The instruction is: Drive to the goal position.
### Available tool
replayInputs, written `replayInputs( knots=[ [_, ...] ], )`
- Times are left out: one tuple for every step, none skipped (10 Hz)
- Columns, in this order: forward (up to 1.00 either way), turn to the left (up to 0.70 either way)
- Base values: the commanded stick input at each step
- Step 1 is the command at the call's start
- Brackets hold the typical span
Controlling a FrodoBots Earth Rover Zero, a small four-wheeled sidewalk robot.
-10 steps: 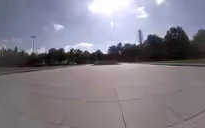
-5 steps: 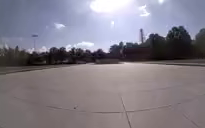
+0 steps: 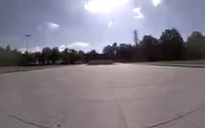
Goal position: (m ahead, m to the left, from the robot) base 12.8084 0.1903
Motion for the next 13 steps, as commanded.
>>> replayInputs(
  knots=[
    [0.70, 0.00],
    [0.70, 0.00],
    [0.70, 0.00],
    [0.70, 0.00],
    [0.70, 0.00],
    [0.70, 0.00],
    [0.70, 0.00],
    [0.70, 0.00],
    [0.70, 0.00],
    [0.70, 0.00],
    [0.70, 0.00],
    [0.70, 0.00],
    [0.70, 0.00]
  ],
)
